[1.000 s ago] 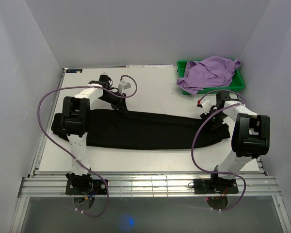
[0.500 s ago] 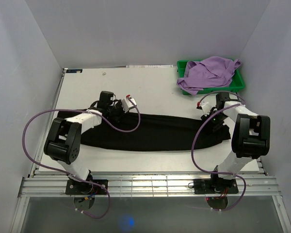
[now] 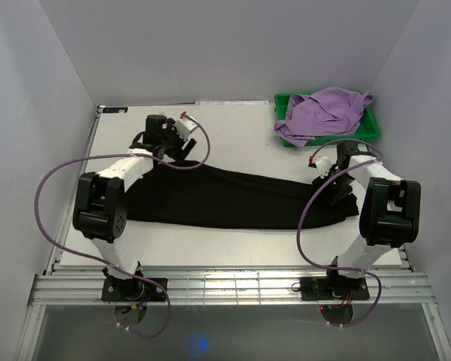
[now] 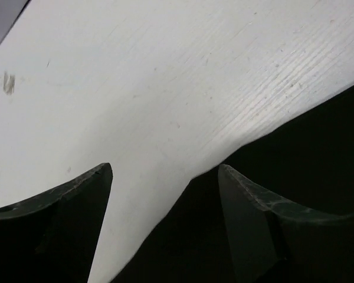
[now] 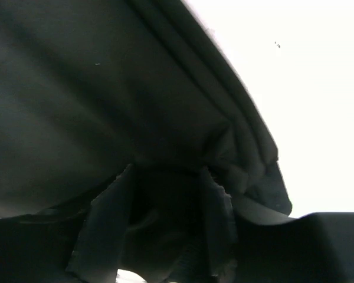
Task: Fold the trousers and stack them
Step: Fold the trousers
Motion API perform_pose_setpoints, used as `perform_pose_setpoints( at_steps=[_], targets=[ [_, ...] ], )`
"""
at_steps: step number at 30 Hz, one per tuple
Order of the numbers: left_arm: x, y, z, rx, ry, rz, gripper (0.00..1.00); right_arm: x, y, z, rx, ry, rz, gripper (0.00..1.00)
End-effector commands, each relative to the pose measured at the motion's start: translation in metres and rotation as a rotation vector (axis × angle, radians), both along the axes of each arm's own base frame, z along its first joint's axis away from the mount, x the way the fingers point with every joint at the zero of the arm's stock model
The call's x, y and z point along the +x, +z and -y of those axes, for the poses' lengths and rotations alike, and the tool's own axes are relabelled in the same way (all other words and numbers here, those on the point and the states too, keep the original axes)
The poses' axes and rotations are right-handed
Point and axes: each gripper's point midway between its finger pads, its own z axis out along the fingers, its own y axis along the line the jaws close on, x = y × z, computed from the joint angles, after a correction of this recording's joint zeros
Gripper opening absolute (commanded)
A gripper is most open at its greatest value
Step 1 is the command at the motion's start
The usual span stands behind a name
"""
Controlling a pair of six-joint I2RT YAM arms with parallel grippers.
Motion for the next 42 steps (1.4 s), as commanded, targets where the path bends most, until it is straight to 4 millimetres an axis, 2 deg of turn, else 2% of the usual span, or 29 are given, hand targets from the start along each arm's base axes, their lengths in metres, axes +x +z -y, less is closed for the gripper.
perform_pose_setpoints(
  at_steps=[1, 2, 3, 5, 6, 7, 8, 9, 11, 13, 15, 17, 23, 29, 33, 38, 39, 41, 42],
  targets=[
    [-0.02, 0.055, -0.043, -0.106, 0.126, -0.059, 0.85, 0.003, 0.015, 0.011, -0.043, -0.042, 0.018, 0.56],
    [-0.03, 0.064, -0.049, -0.15, 0.142, -0.09, 0.87, 0.006, 0.024, 0.009, -0.028, -0.047, 0.034, 0.61],
    [-0.044, 0.055, -0.071, -0.156, 0.209, -0.173, 0.89, 0.008, 0.029, 0.008, -0.02, -0.058, 0.045, 0.77],
    [-0.061, 0.045, -0.095, -0.169, 0.298, -0.255, 0.95, 0.014, 0.046, -0.002, 0.058, -0.105, 0.074, 0.89],
    [-0.077, 0.033, -0.104, -0.173, 0.327, -0.329, 0.96, 0.029, 0.065, 0.001, 0.096, -0.142, 0.132, 0.92],
    [-0.083, 0.028, -0.13, -0.185, 0.398, -0.348, 0.97, 0.035, 0.076, 0.001, 0.142, -0.203, 0.159, 0.98],
    [-0.096, 0.014, -0.138, -0.19, 0.428, -0.387, 0.98, 0.041, 0.092, 0.005, 0.207, -0.256, 0.203, 0.97],
    [-0.102, 0.015, -0.142, -0.202, 0.437, -0.388, 0.98, 0.052, 0.111, 0.011, 0.237, -0.286, 0.262, 0.9],
    [-0.112, 0.013, -0.149, -0.208, 0.459, -0.372, 0.98, 0.057, 0.131, 0.025, 0.306, -0.379, 0.32, 0.9],
    [-0.116, 0.014, -0.148, -0.218, 0.463, -0.358, 0.98, 0.06, 0.137, 0.037, 0.323, -0.443, 0.347, 0.9],
    [-0.116, 0.017, -0.148, -0.23, 0.476, -0.347, 0.98, 0.055, 0.129, 0.053, 0.337, -0.539, 0.321, 0.9],
    [-0.115, 0.017, -0.147, -0.241, 0.486, -0.353, 0.98, 0.046, 0.112, 0.065, 0.355, -0.615, 0.27, 0.9],
    [-0.108, 0.022, -0.147, -0.26, 0.498, -0.361, 0.98, 0.029, 0.061, 0.082, 0.417, -0.737, 0.167, 0.9],
    [-0.105, 0.03, -0.149, -0.249, 0.501, -0.359, 0.98, 0.019, 0.022, 0.072, 0.533, -0.796, 0.066, 0.9],
    [-0.105, 0.032, -0.156, -0.211, 0.516, -0.348, 0.98, 0.008, -0.004, 0.065, 0.545, -0.811, 0.006, 0.91],
    [-0.103, 0.031, -0.157, -0.206, 0.52, -0.352, 0.98, 0.008, -0.018, 0.065, 0.551, -0.819, 0.003, 0.99],
    [-0.102, 0.029, -0.158, -0.206, 0.526, -0.359, 0.98, 0.01, -0.018, 0.065, 0.558, -0.816, 0.004, 0.89],
    [-0.101, 0.029, -0.158, -0.206, 0.528, -0.364, 0.98, 0.012, -0.015, 0.064, 0.573, -0.811, 0.012, 0.77],
    [-0.1, 0.03, -0.159, -0.207, 0.533, -0.363, 0.98, 0.013, -0.013, 0.065, 0.578, -0.812, 0.017, 0.63]
  ],
)
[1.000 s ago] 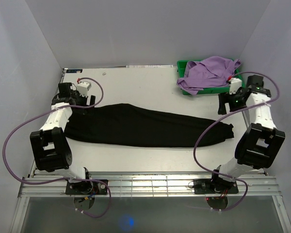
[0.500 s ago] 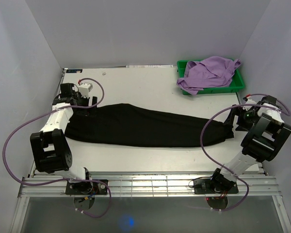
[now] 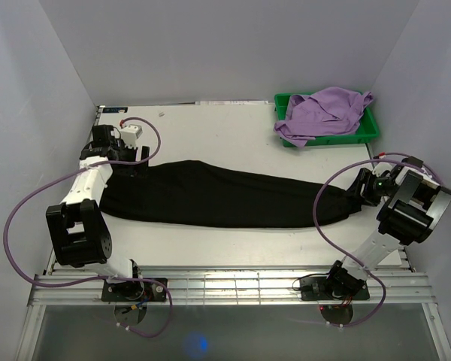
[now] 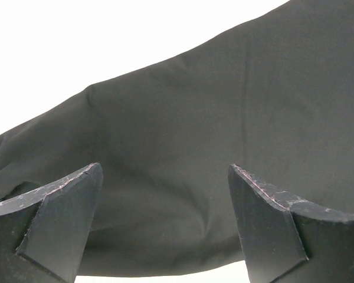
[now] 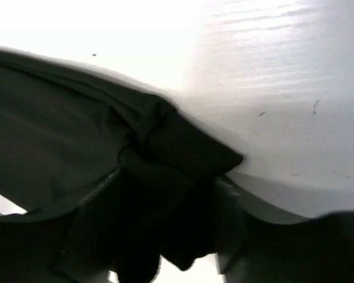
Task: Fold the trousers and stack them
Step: Fold the trousers
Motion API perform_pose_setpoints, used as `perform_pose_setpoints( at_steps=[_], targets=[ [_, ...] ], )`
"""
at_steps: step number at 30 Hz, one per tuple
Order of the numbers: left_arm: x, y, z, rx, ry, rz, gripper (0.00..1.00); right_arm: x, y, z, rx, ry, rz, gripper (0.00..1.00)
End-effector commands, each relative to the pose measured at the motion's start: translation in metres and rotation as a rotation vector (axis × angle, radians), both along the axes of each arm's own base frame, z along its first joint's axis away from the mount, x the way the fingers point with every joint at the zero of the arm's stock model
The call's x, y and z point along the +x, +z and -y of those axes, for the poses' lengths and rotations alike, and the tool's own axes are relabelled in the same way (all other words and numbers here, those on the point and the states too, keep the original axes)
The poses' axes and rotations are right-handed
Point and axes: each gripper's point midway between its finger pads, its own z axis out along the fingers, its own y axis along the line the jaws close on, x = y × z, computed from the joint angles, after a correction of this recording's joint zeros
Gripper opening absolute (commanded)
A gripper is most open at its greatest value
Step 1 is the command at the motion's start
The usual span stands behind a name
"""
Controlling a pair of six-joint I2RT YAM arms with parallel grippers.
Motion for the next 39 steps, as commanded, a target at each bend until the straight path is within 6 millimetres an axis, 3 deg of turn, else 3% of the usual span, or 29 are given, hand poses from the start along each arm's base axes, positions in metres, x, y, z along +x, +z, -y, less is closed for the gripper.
perform_pose_setpoints(
  at_steps=[1, 2, 3, 6, 10, 14, 15, 17, 21, 25, 27, 28, 34, 39],
  targets=[
    [0.01, 0.016, -0.004, 0.012, 0.013, 0.033, 0.98, -0.005, -0.015, 0.002, 0.017, -0.013, -0.023, 0.57],
    [0.011, 0.016, -0.004, 0.01, 0.016, 0.032, 0.98, -0.004, -0.011, 0.003, 0.024, -0.015, -0.011, 0.5],
    [0.012, 0.017, -0.004, 0.011, 0.017, 0.033, 0.98, -0.003, -0.008, 0.006, 0.021, -0.012, -0.001, 0.32],
    [0.013, 0.015, -0.002, -0.007, 0.018, 0.023, 0.98, -0.001, 0.004, 0.019, 0.02, -0.03, 0.02, 0.08],
    [0.014, 0.014, 0.002, -0.035, 0.016, 0.013, 0.98, -0.001, 0.026, 0.048, 0.005, -0.083, 0.066, 0.08],
    [0.011, 0.014, 0.007, -0.058, -0.005, 0.002, 0.98, -0.002, 0.057, 0.088, -0.058, -0.117, 0.132, 0.08],
    [0.011, 0.014, 0.008, -0.056, -0.01, 0.005, 0.98, 0.0, 0.073, 0.095, -0.065, -0.117, 0.146, 0.08],
    [0.009, 0.013, 0.007, -0.054, -0.011, 0.002, 0.98, 0.003, 0.089, 0.097, -0.063, -0.094, 0.179, 0.08],
    [0.007, 0.013, 0.014, -0.082, -0.038, 0.0, 0.98, 0.012, 0.118, 0.061, 0.015, -0.058, 0.251, 0.08],
    [0.003, 0.012, 0.026, -0.134, -0.084, -0.013, 0.97, 0.025, 0.137, -0.016, 0.15, 0.035, 0.281, 0.08],
    [0.001, 0.008, 0.027, -0.14, -0.09, -0.03, 0.95, 0.029, 0.146, -0.043, 0.211, 0.039, 0.279, 0.08],
    [0.0, 0.005, 0.028, -0.145, -0.096, -0.043, 0.93, 0.029, 0.147, -0.065, 0.225, 0.075, 0.276, 0.08],
    [-0.012, -0.009, 0.034, -0.178, -0.107, -0.114, 0.9, 0.043, 0.144, -0.132, 0.277, 0.143, 0.266, 0.08],
    [-0.021, -0.015, 0.037, -0.193, -0.103, -0.141, 0.9, 0.048, 0.13, -0.163, 0.279, 0.159, 0.238, 0.08]
  ],
)
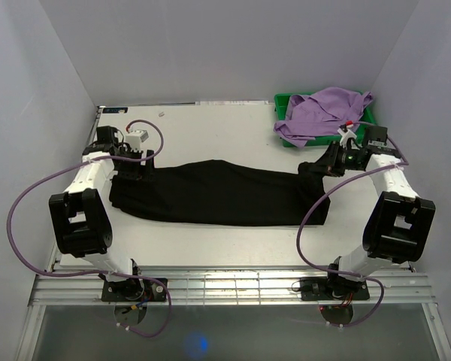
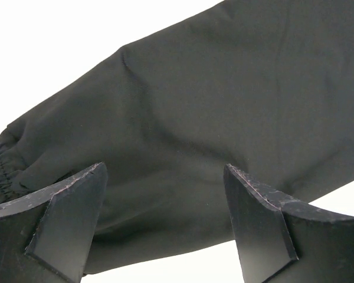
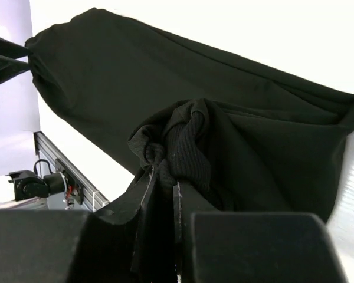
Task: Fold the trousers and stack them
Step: Fold the trousers
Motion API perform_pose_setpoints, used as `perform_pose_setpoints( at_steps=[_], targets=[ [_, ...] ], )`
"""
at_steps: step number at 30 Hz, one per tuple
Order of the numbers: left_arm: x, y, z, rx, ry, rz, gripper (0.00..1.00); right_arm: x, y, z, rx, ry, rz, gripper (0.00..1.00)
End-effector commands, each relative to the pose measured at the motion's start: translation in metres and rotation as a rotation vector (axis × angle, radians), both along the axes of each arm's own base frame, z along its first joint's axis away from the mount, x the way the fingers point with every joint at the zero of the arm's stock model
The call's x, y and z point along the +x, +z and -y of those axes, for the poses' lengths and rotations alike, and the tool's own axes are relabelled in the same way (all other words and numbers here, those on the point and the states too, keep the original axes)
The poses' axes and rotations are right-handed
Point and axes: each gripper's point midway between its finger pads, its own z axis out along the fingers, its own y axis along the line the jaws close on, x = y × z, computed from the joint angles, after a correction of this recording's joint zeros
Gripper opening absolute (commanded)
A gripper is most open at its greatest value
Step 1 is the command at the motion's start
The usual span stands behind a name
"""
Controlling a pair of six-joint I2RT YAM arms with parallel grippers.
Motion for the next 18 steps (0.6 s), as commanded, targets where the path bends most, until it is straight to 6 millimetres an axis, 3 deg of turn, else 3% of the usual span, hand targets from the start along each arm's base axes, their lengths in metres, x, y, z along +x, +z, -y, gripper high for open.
perform_pose_setpoints(
  at_steps=[1, 6, 9, 13, 18],
  targets=[
    [-0.008, 0.002, 0.006, -0.028, -0.012, -0.007, 0.91, 0.015, 0.007, -0.019, 0.014, -0.03, 0.025, 0.08],
    [-0.005, -0.008, -0.008, 0.035, 0.105, -0.009, 0.91, 0.022, 0.001, -0.036, -0.082, -0.125, 0.014, 0.08],
    [-0.005, -0.012, -0.009, 0.058, 0.139, -0.001, 0.91, 0.02, 0.002, -0.064, -0.132, -0.106, 0.04, 0.08],
    [-0.008, -0.023, -0.006, 0.091, 0.141, -0.019, 0.91, 0.019, -0.015, -0.091, -0.212, -0.083, 0.029, 0.08],
    [-0.011, -0.035, -0.007, 0.136, 0.154, -0.035, 0.9, 0.019, -0.035, -0.105, -0.325, -0.083, -0.001, 0.08]
  ],
)
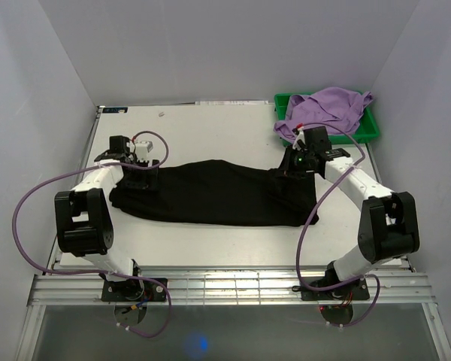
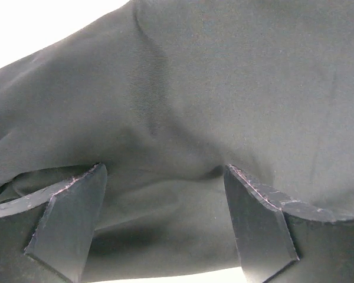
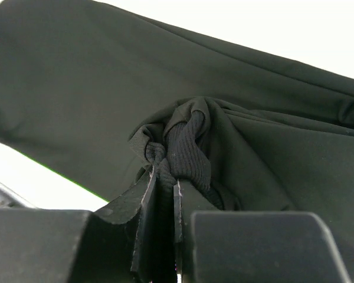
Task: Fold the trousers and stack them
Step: Fold the trousers
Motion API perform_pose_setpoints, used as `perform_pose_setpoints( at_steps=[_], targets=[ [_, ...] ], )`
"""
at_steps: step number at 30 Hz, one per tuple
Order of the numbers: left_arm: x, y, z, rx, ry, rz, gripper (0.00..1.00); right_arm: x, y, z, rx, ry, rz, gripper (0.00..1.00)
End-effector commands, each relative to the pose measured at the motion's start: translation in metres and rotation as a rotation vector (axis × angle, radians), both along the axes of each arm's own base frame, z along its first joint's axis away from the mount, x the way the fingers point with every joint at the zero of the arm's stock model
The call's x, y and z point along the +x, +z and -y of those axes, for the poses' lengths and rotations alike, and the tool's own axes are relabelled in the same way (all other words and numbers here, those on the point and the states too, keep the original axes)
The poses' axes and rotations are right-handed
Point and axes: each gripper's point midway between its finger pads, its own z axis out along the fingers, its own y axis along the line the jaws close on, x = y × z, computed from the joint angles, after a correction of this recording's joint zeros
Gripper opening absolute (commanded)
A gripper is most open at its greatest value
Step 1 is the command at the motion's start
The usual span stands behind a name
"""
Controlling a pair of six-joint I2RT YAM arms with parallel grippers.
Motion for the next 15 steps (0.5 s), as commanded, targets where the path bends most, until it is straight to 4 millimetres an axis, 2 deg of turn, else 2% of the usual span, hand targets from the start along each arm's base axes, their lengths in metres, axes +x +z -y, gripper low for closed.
perform_pose_setpoints(
  at_steps=[1, 6, 7, 13, 15],
  targets=[
    [0.004, 0.004, -0.004, 0.041, 0.034, 0.043, 0.91, 0.017, -0.004, -0.006, -0.098, -0.059, 0.043, 0.08],
    [0.0, -0.005, 0.0, 0.041, 0.05, 0.019, 0.91, 0.019, -0.003, -0.032, -0.132, -0.03, 0.069, 0.08],
    [-0.001, -0.008, 0.003, 0.046, 0.054, 0.017, 0.91, 0.018, -0.007, -0.044, -0.154, -0.022, 0.064, 0.08],
    [-0.004, -0.014, 0.01, 0.043, 0.065, 0.006, 0.91, 0.022, -0.008, -0.063, -0.172, -0.013, 0.059, 0.08],
    [-0.005, -0.015, 0.021, 0.041, 0.036, 0.007, 0.91, 0.026, -0.009, -0.068, -0.171, -0.009, 0.067, 0.08]
  ],
)
